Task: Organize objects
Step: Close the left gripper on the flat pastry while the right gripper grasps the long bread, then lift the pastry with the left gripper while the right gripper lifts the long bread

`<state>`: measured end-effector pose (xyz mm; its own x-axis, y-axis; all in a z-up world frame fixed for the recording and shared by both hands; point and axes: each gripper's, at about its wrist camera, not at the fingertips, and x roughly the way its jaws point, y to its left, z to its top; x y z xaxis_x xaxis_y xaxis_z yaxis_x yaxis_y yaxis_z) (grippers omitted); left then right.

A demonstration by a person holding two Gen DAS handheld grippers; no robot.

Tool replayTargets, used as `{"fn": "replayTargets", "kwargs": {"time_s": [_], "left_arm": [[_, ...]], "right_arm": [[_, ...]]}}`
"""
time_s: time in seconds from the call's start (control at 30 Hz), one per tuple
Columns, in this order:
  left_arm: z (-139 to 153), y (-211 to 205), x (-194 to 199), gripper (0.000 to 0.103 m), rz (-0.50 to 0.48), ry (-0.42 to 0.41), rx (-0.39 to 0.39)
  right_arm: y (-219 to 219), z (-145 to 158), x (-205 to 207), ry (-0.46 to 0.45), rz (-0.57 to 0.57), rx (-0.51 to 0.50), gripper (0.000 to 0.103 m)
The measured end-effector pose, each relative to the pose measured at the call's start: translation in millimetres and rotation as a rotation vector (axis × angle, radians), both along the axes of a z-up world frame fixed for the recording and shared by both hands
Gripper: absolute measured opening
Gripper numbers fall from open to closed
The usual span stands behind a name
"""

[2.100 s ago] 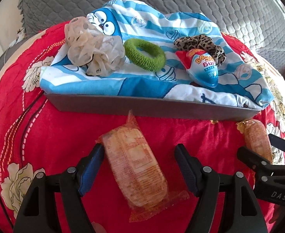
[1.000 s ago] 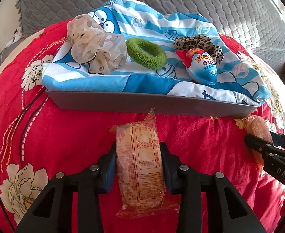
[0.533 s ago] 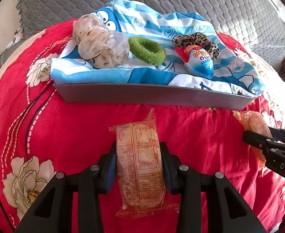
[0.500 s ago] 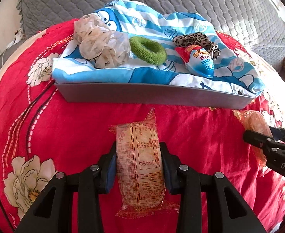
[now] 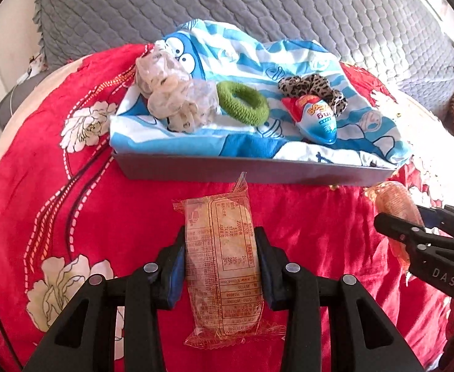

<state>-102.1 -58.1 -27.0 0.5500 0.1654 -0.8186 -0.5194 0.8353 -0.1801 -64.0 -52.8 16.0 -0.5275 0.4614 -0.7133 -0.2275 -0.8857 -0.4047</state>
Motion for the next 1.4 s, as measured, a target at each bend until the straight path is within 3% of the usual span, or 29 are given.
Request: {"fn": "replayTargets", "kwargs": {"time_s": [1.4], "left_arm": [[45,-5,-15,0.041,-0.066,-0.054,0.077]], "right_arm": [[-21,25,10,0.087,0.064,-0.008,0.042]]}}
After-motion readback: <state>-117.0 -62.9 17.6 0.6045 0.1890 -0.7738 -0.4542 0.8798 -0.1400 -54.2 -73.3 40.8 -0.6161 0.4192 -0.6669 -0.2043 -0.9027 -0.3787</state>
